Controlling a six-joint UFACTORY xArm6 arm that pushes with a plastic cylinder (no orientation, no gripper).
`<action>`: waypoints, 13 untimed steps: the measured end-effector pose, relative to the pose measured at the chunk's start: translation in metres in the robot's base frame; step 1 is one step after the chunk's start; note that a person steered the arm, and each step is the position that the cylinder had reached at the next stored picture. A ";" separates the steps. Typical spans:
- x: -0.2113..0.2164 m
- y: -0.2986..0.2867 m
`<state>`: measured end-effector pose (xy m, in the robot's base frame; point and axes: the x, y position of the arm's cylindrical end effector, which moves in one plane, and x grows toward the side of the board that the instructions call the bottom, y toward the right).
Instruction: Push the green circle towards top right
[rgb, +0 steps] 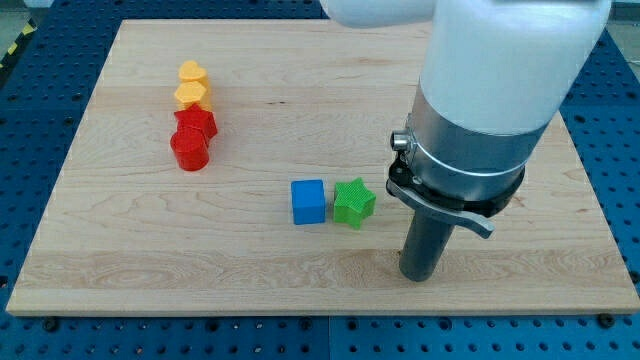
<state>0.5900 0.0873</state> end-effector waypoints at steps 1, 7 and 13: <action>-0.020 0.000; -0.042 0.038; -0.098 0.001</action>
<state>0.4920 0.0884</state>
